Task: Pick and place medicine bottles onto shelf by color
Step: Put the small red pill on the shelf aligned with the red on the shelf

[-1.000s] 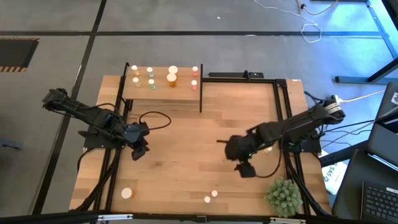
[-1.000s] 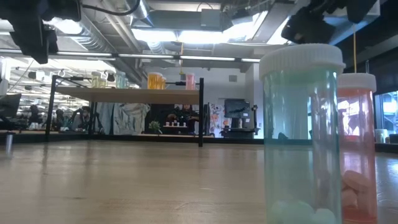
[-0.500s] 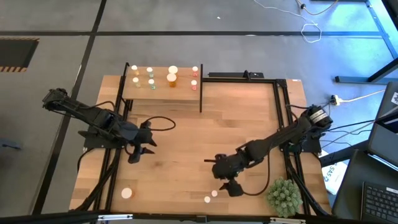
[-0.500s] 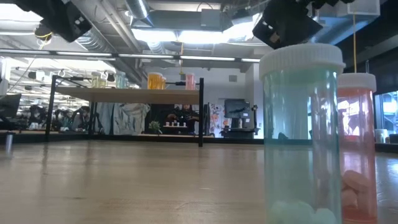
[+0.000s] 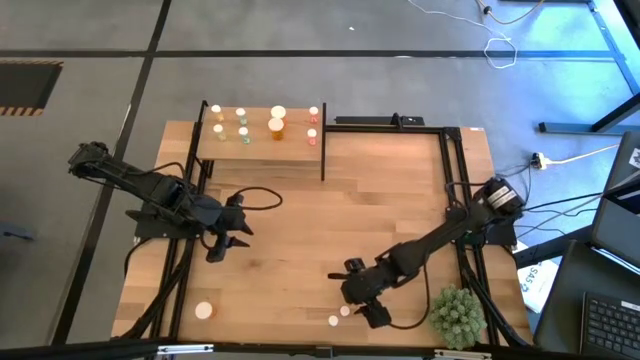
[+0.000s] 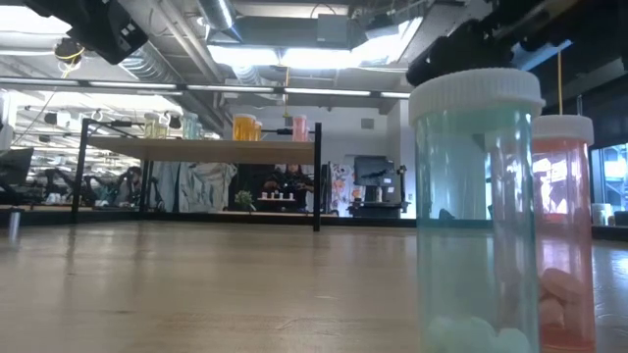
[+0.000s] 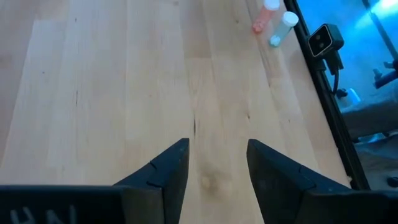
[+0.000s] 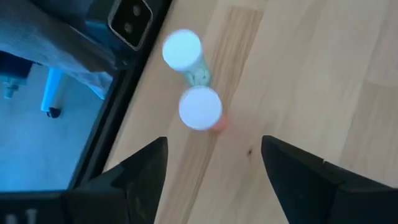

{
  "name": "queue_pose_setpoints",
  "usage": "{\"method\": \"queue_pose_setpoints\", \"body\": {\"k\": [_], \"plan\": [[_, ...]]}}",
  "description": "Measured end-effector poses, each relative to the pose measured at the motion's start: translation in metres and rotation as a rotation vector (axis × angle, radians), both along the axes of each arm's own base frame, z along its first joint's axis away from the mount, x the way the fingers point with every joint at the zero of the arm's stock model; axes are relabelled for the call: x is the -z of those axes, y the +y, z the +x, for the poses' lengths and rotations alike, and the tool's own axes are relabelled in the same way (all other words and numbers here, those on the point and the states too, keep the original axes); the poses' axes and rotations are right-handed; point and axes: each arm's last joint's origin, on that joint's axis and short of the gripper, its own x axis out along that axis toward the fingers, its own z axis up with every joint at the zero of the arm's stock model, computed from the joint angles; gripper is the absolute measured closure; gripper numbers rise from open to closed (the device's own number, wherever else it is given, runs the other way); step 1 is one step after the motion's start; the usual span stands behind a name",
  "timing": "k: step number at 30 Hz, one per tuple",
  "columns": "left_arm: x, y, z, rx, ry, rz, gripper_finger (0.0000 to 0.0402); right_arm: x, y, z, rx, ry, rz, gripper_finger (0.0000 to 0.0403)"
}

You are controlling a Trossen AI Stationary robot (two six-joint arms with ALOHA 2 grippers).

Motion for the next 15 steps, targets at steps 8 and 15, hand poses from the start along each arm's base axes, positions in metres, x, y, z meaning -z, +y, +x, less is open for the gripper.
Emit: {"method": "queue_pose_setpoints", "body": {"k": [8, 15], "plan": [[0.000, 0.001, 0.000, -0.024, -0.005, 0.017, 0.0246, 0.016, 0.005, 0.008, -0.003, -0.014, 0.007, 0.0142], [0.000, 0.001, 0.000, -0.034, -0.007, 0.023, 0.0246, 0.027, 0.011, 0.012, -0.009, -0.026, 0.016, 0.0142]]}}
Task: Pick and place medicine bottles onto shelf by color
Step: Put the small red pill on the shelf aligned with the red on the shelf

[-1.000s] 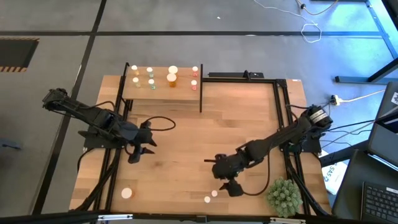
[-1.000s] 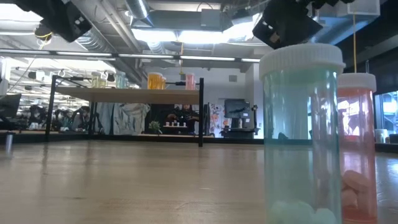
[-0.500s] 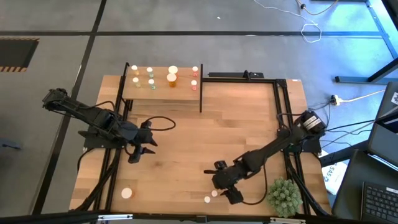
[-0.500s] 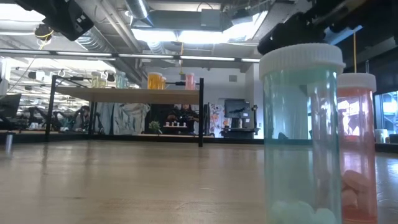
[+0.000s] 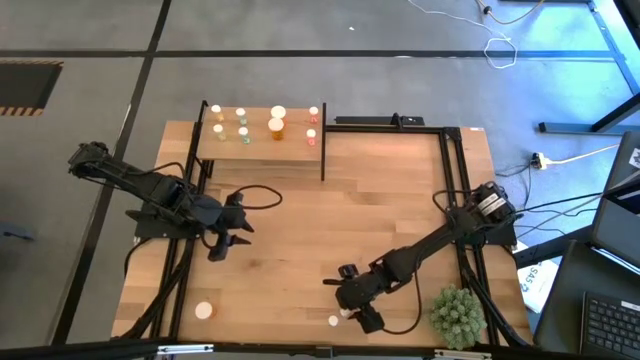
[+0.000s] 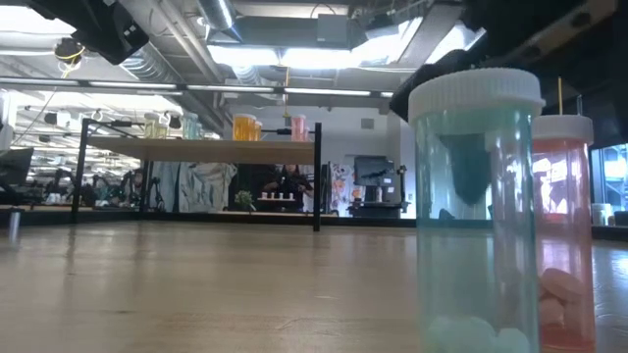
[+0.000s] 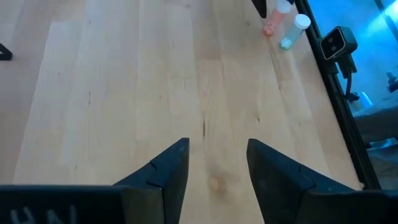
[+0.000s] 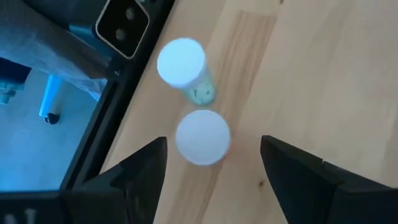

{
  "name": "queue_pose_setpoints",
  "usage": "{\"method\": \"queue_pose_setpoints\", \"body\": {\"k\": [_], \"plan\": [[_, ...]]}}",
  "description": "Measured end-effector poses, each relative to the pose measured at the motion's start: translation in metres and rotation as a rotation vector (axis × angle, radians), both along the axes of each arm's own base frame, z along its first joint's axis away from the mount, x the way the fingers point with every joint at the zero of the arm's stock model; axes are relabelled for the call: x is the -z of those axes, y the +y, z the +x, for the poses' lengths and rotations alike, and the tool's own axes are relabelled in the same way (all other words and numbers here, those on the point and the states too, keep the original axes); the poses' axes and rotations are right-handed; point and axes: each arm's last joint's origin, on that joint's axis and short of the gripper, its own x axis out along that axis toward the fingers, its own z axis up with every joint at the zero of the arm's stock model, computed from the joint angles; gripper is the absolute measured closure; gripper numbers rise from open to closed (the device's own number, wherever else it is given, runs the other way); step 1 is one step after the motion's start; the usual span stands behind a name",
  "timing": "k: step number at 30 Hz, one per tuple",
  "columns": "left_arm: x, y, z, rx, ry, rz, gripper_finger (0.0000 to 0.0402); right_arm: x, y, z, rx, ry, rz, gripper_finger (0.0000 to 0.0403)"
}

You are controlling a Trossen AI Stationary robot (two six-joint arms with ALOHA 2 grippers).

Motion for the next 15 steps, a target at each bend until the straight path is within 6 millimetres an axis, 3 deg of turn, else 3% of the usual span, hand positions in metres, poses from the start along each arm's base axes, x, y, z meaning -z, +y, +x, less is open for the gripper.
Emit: {"method": "queue_pose_setpoints", "body": {"k": [15], "plan": [[0.0000, 0.0004, 0.0001, -0.007, -0.002, 0.004, 0.0246, 0.0013, 0.0069, 0.0051, 0.052, -0.049, 0.046, 0.0142]]}}
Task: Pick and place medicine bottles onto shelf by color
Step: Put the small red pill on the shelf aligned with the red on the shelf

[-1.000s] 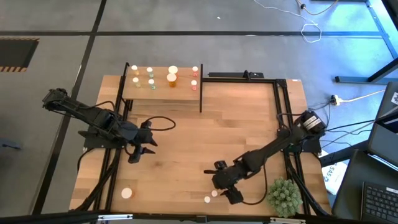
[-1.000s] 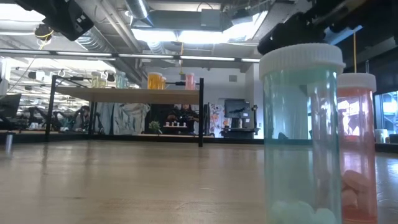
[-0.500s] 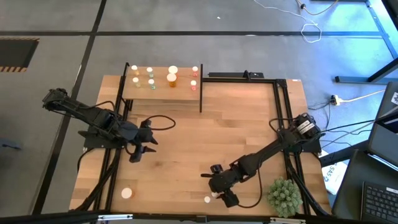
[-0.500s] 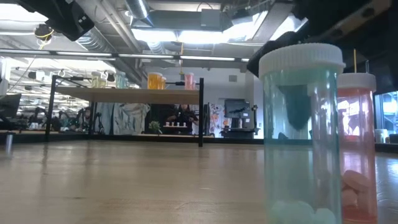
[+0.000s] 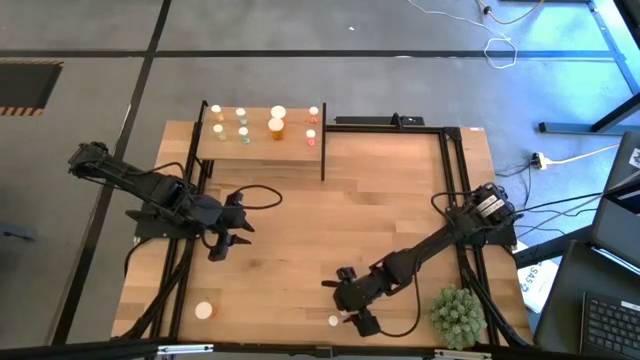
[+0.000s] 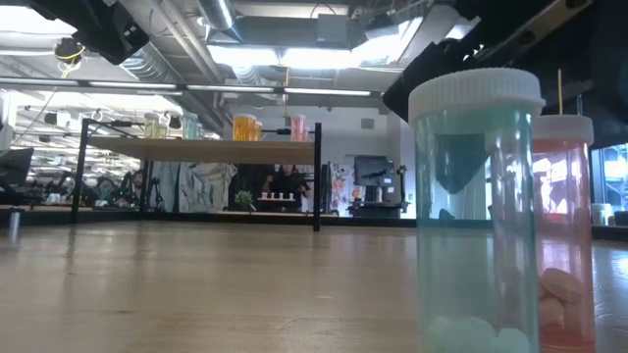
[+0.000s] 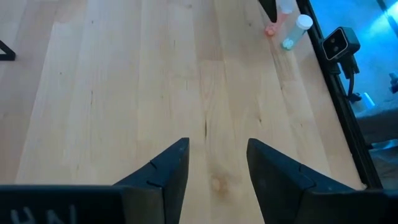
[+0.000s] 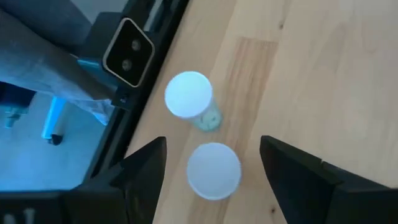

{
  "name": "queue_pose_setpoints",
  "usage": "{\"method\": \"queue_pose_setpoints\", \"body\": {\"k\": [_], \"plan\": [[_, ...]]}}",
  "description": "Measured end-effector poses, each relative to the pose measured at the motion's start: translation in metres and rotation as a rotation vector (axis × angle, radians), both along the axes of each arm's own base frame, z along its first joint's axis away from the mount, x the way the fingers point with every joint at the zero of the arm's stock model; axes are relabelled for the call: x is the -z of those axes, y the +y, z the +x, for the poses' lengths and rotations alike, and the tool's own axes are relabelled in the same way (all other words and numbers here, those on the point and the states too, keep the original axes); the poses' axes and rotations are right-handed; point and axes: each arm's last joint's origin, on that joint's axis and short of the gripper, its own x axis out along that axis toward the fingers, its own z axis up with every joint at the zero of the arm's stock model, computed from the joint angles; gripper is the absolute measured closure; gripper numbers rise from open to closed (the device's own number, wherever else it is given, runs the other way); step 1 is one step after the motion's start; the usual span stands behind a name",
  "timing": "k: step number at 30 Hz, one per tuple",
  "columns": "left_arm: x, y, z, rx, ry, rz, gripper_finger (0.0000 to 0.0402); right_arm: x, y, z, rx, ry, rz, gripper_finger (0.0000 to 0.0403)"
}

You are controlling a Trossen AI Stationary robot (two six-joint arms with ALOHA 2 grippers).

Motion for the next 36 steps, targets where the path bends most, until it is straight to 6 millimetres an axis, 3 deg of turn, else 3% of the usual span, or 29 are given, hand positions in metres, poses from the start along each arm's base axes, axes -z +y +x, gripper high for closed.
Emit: {"method": "queue_pose_setpoints", "body": {"k": [6, 20, 36], "plan": [[0.000, 0.000, 0.000, 0.000, 0.000, -0.001, 0.0246, 0.001, -0.001, 0.000, 0.018, 0.000, -0.023, 0.0143], [0.000, 0.000, 0.000, -0.001, 0.000, -0.001, 0.0246, 0.001, 0.012, -0.009, -0.006, -0.010, -0.040, 0.0206], [0.000, 0.000, 0.000, -0.011, 0.003, -0.014, 0.0246, 0.001, 0.012, -0.009, 0.007, -0.018, -0.052, 0.0236]]}}
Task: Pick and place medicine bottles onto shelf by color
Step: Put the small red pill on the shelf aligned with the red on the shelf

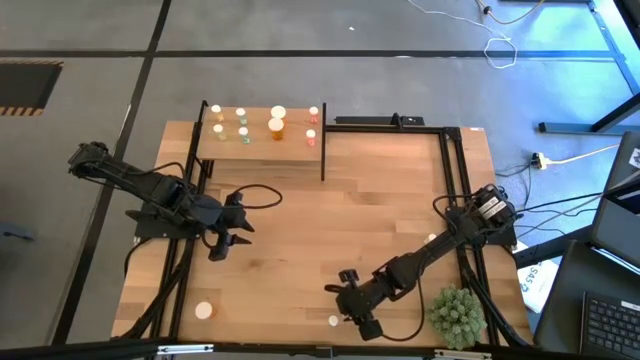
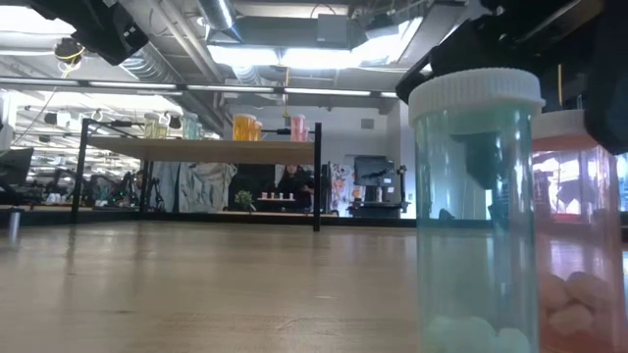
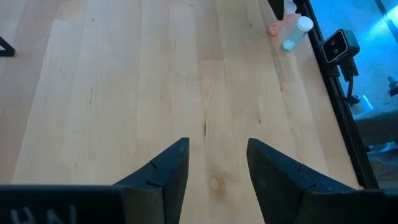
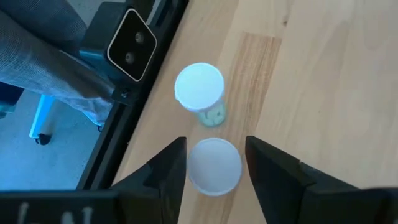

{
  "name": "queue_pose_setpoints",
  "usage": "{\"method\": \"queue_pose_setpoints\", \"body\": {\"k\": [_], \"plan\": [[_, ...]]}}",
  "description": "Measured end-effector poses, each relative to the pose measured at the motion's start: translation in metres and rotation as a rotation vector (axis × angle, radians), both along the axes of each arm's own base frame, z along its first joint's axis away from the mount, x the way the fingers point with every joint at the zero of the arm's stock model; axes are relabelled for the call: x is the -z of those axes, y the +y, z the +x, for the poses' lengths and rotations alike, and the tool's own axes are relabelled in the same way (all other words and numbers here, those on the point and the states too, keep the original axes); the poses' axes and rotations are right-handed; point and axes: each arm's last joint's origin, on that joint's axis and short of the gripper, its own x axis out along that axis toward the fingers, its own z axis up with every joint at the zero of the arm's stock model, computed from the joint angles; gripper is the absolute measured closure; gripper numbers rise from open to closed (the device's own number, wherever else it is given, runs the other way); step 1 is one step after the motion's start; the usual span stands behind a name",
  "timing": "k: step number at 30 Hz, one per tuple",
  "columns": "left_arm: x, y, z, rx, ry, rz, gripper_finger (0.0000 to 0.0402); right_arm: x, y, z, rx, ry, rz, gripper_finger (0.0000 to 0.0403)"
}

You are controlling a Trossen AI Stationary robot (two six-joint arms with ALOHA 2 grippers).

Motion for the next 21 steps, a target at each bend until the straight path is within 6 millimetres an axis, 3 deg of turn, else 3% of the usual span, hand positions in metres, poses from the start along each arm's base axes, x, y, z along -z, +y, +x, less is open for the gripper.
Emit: {"method": "queue_pose_setpoints", "body": {"k": [21], "plan": [[0.0000, 0.0001, -0.0001, -0.001, 0.000, -0.001, 0.0246, -0.0003, -0.0004, 0.0007, 0.097, 0.029, 0.047, 0.0275]]}}
